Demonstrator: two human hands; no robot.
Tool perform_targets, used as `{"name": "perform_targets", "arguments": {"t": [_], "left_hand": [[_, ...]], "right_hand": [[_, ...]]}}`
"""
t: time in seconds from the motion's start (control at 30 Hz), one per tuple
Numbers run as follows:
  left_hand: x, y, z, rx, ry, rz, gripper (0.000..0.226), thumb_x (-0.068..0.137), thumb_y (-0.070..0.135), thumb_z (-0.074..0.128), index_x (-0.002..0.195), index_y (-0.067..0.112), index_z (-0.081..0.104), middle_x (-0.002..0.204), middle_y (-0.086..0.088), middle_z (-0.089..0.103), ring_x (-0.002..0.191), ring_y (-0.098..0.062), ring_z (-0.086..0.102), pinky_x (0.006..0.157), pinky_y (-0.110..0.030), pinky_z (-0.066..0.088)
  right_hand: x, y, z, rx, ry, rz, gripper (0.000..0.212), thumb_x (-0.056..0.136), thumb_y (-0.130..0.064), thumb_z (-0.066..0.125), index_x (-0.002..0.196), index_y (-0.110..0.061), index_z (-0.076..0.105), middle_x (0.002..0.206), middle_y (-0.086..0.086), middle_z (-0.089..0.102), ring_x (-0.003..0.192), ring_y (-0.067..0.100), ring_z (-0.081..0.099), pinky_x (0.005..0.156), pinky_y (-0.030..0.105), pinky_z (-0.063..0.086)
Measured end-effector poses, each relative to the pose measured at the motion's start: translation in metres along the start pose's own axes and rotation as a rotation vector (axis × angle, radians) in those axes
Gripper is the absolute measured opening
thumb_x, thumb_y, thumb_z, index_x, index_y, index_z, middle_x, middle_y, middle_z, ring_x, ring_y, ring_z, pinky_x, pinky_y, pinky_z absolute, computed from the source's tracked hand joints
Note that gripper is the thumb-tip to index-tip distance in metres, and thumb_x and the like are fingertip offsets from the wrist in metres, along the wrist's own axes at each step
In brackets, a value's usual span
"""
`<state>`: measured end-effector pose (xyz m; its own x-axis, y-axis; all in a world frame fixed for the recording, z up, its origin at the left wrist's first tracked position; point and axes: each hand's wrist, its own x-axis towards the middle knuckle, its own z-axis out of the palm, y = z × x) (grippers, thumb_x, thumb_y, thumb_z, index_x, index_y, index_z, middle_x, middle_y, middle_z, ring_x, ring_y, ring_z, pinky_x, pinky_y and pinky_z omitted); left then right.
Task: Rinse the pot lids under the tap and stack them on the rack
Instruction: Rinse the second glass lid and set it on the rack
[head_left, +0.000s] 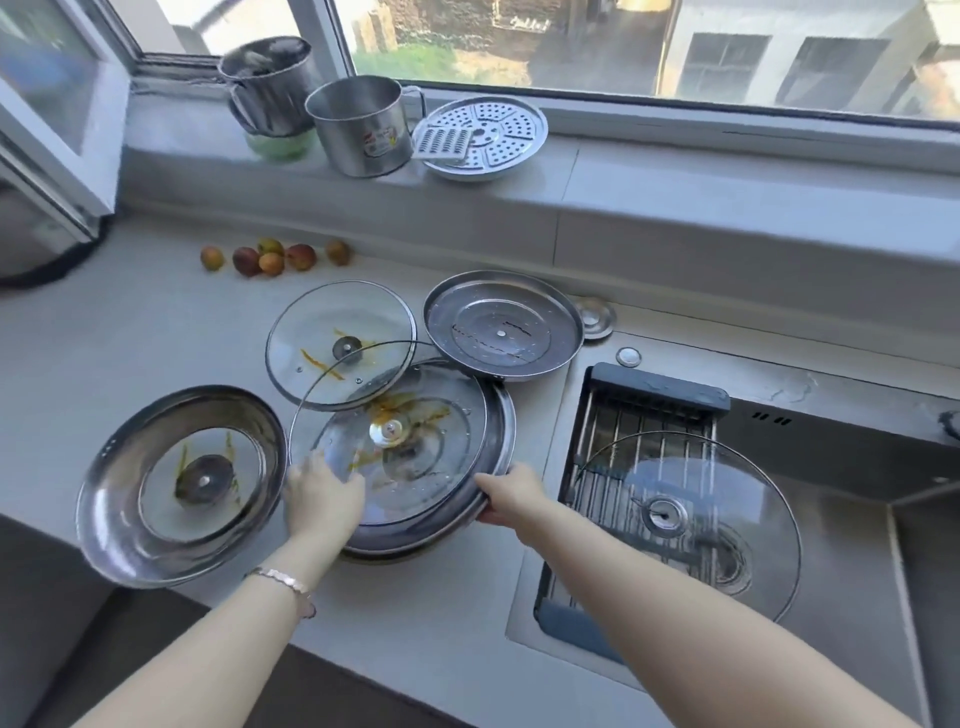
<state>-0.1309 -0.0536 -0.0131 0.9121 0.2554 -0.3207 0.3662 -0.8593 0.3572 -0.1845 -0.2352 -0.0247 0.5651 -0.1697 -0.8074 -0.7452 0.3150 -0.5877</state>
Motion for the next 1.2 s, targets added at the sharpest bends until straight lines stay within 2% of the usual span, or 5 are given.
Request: {"name": "perform_targets", "arguments": {"t": [0.27,0.37,0.53,0.87,1.2], "left_hand": [[0.041,-0.016,0.015,-0.755,-0.031,-0.530,0.036,0.082,0.020,0.066,0.105,-0.006,0.055,0.092,-0.022,0.065,0.081,-0.031,0.065,0.073,-0.040,0.053],[0.032,-0.008,0.004,-0.916,-0.111,-0.501,0.023,0.097,0.021,0.049,0.084,0.002,0.050,0.056,-0.009,0.055,0.043,-0.017,0.053,0.053,-0.031,0.041],[0.009,0.007,-0.013,-1.163,-0.070,-0.402,0.037,0.103,0.022,0.021,0.139,0.010,0.019,0.117,-0.025,0.054,0.092,-0.041,0.059,0.075,-0.044,0.051],[-0.020,0.026,-0.057,-1.077,0.427,-0.074,0.027,0.095,0.024,0.036,0.069,0.023,0.033,0.084,-0.024,0.062,0.070,-0.034,0.062,0.037,-0.021,0.043],[-0.080,0.095,-0.052,-1.315,0.090,0.022,0.028,0.101,0.020,0.034,0.074,0.014,0.037,0.060,-0.016,0.065,0.044,-0.020,0.066,0.037,-0.032,0.052]], "right_hand": [[-0.008,0.000,-0.020,-0.020,0.067,-0.002,0.014,0.089,0.001,0.052,0.077,-0.002,0.046,0.075,0.011,0.054,0.067,0.021,0.058,0.060,0.031,0.058],[-0.006,0.002,-0.028,-0.015,0.083,-0.002,0.023,0.089,0.002,0.052,0.069,-0.005,0.043,0.069,0.010,0.052,0.062,0.019,0.056,0.069,0.033,0.056],[0.000,0.009,-0.028,-0.023,0.105,0.033,0.024,0.088,0.003,0.055,0.069,-0.006,0.043,0.070,0.010,0.051,0.064,0.019,0.055,0.077,0.035,0.055],[0.012,0.017,-0.024,-0.020,0.111,0.059,0.006,0.091,-0.002,0.048,0.086,-0.005,0.047,0.075,0.010,0.055,0.064,0.020,0.058,0.072,0.034,0.054],[0.004,0.030,-0.100,-0.335,0.132,-0.078,0.034,0.089,-0.028,0.054,0.117,-0.011,0.048,0.084,0.009,0.053,0.074,0.021,0.053,0.073,0.032,0.044]]}}
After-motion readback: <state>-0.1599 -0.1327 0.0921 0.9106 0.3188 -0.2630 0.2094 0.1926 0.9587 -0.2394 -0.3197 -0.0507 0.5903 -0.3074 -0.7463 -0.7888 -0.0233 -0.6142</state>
